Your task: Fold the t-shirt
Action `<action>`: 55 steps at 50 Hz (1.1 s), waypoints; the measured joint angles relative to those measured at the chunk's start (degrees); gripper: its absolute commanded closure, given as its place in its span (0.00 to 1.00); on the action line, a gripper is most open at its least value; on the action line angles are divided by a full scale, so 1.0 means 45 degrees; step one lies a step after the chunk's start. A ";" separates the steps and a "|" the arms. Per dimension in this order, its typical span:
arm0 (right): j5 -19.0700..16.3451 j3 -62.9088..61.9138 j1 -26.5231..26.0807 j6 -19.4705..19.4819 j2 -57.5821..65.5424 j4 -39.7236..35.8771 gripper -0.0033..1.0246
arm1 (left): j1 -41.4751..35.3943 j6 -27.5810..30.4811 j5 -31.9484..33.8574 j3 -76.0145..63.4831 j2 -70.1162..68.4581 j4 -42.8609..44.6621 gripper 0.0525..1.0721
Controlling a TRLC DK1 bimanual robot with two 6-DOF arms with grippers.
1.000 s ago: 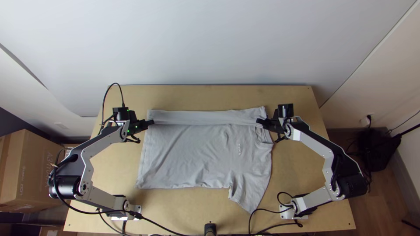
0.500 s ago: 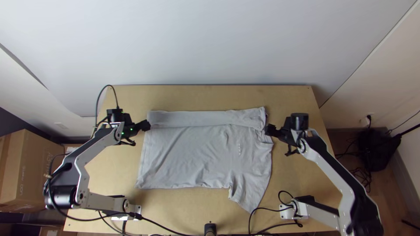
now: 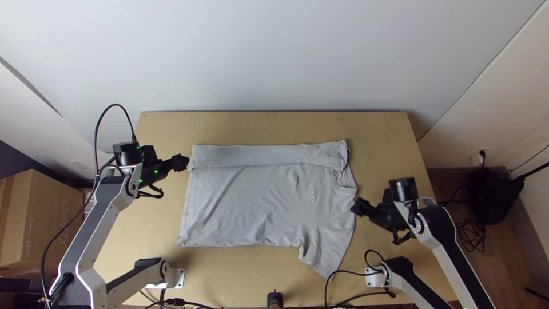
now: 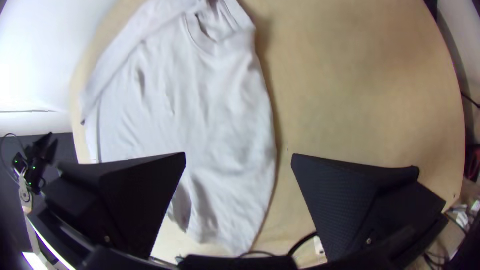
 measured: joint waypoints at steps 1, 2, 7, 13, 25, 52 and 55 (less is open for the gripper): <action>-0.0092 -0.0058 0.0107 0.0102 0.0068 -0.0384 0.06 | -0.0015 0.0000 0.0000 0.0039 -0.0083 -0.0092 0.07; -0.0214 -0.0107 0.0204 0.0175 0.0170 -0.0685 0.07 | -0.0039 0.0000 0.0000 0.0092 -0.0146 -0.0180 0.07; -0.0661 -0.0461 0.0631 0.0398 0.0903 -0.1710 0.11 | -0.0155 0.0000 0.0000 0.0452 -0.0525 -0.0578 0.07; -0.0889 -0.1083 0.1530 0.0495 0.1268 -0.1894 0.16 | -0.0277 0.0000 0.0000 0.0699 -0.0918 -0.0753 0.07; -0.1243 -0.1559 0.3342 0.0500 0.2429 -0.1919 0.19 | -0.0364 0.0000 0.0000 0.0733 -0.1341 -0.0952 0.07; -0.1423 -0.1394 0.6023 -0.0044 0.7033 -0.0942 0.32 | -0.0335 0.0058 -0.0005 0.0704 -0.1787 -0.0991 0.07; -0.1428 -0.1321 0.6081 -0.0044 0.7043 -0.0845 0.32 | -0.0291 0.0126 0.0000 0.0675 -0.1885 -0.0991 0.07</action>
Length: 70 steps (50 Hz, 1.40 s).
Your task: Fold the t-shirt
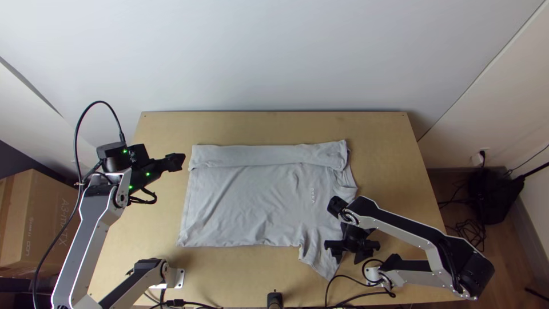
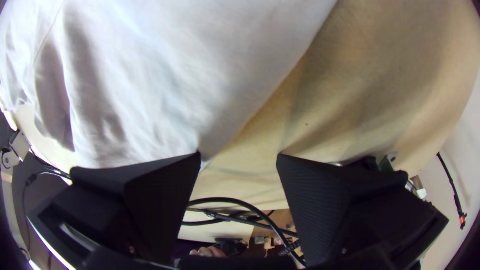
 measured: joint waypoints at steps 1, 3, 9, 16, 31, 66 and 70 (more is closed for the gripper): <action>0.0005 0.0034 0.0024 0.0000 0.0000 0.0034 0.32 | 0.0019 0.0019 -0.0005 -0.0034 -0.0034 0.0000 0.07; -0.0005 0.0117 0.0049 0.0005 0.0000 0.0063 0.32 | 0.0039 0.0019 -0.0005 -0.0078 -0.0073 -0.0034 0.07; -0.0044 0.0243 0.0165 0.0010 0.0000 0.0461 0.32 | 0.0073 0.0019 -0.0005 -0.0136 -0.0083 -0.0068 0.07; -0.0097 0.0355 0.0185 -0.0010 0.0272 0.0636 0.47 | 0.0073 0.0019 -0.0005 -0.0136 -0.0083 -0.0083 0.07; -0.0335 0.0457 0.0398 -0.0520 0.0189 0.1452 0.92 | -0.0107 0.1069 -0.0126 -0.0131 -0.0083 -0.1350 0.07; 0.0019 0.0457 0.0418 -0.0767 -0.0758 0.3206 0.97 | -0.4002 0.6305 -0.3648 -0.1928 0.0146 -0.9253 0.07; 0.0015 0.0457 0.0355 -0.0767 -0.0908 0.3191 0.97 | -0.4002 0.6625 -0.3803 -0.2487 0.0427 -0.8952 0.07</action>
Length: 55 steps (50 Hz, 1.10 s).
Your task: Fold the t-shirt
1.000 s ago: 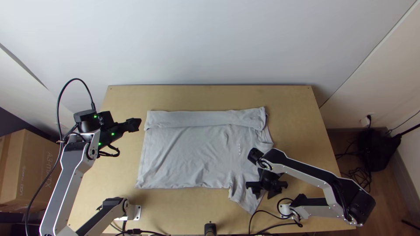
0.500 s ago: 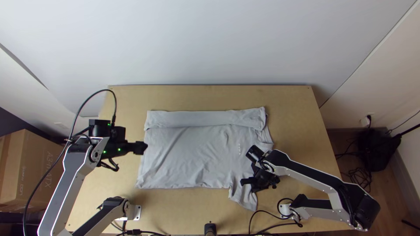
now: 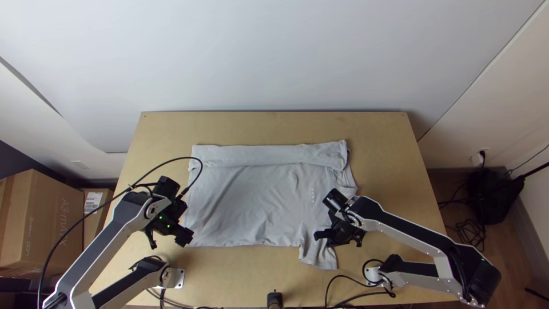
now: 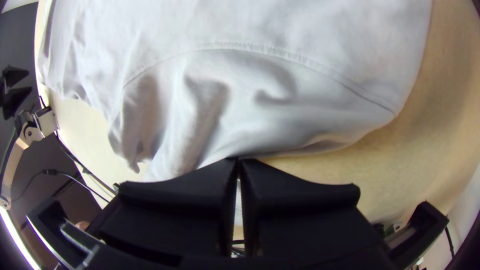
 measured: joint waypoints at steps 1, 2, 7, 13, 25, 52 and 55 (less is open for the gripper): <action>0.0010 0.0000 -0.0029 -0.0005 -0.0034 0.0005 0.97 | 0.0000 0.0078 -0.0039 -0.0102 0.0068 0.0015 0.07; 0.0010 0.0000 -0.0068 -0.0005 -0.0063 0.0005 0.97 | 0.0000 0.0155 -0.0039 -0.0151 0.0131 0.0019 0.09; 0.0058 0.0000 -0.0389 -0.0015 -0.0131 0.0005 0.97 | 0.0291 0.0719 -0.0034 -0.0248 0.0675 0.0262 0.14; 0.0097 0.0053 -0.0801 -0.0102 -0.0136 0.0010 0.97 | 0.0986 0.1457 -0.0039 -0.0466 0.1161 0.0680 0.14; 0.0097 0.0102 -0.1273 -0.0238 -0.0180 0.0155 0.97 | 0.1409 0.2424 -0.0039 -0.1107 0.1214 0.0651 0.27; 0.0102 0.0257 -0.1428 -0.0233 -0.0437 0.0248 0.97 | 0.1345 0.3075 0.0136 -0.1904 0.1326 0.1025 0.50; 0.0097 0.0277 -0.1428 -0.0233 -0.0520 0.0248 0.97 | 0.1345 0.3079 0.0296 -0.1914 0.1360 0.1180 0.74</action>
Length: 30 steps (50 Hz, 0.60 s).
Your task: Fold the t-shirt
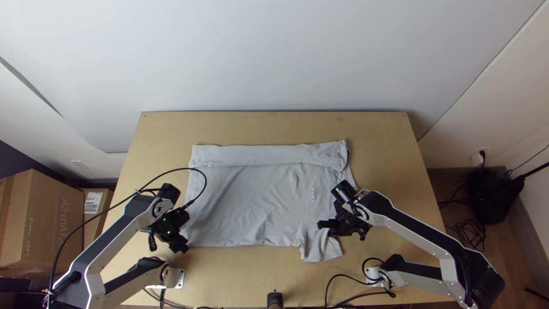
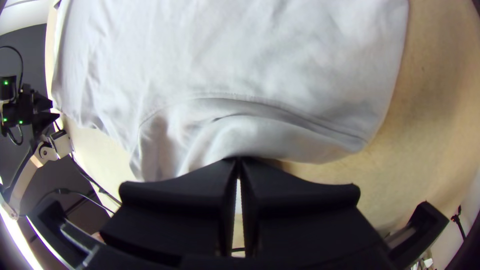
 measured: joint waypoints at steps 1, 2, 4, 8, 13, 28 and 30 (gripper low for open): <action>0.0000 0.0000 0.0000 0.0000 -0.0029 0.0000 0.97 | -0.0005 0.0000 0.0073 0.0000 0.0000 0.0053 0.84; 0.0005 0.0000 0.0000 0.0000 -0.0058 0.0000 0.97 | -0.0010 0.0005 0.0204 0.0000 0.0005 0.0121 0.94; 0.0005 0.0005 0.0000 0.0000 -0.0107 0.0000 0.97 | -0.0044 0.0000 0.0311 0.0000 0.0005 0.0287 0.97; 0.0000 0.0044 -0.0010 0.0000 -0.0199 -0.0005 0.97 | -0.0233 -0.0005 0.0393 -0.0019 0.0005 0.0646 0.97; 0.0000 0.0044 -0.0223 0.0000 -0.0408 -0.0010 0.97 | -0.0355 -0.0005 0.0398 -0.0121 0.0005 0.0801 0.97; 0.0160 0.0374 -0.3021 -0.1010 -0.0714 -0.0690 0.97 | 0.2001 0.1520 0.0495 0.0044 -0.0481 0.0597 0.97; 0.0267 0.0461 -0.3279 -0.1200 -0.0578 -0.0918 0.97 | 0.2312 0.1724 0.0500 0.0102 -0.0520 0.0554 0.97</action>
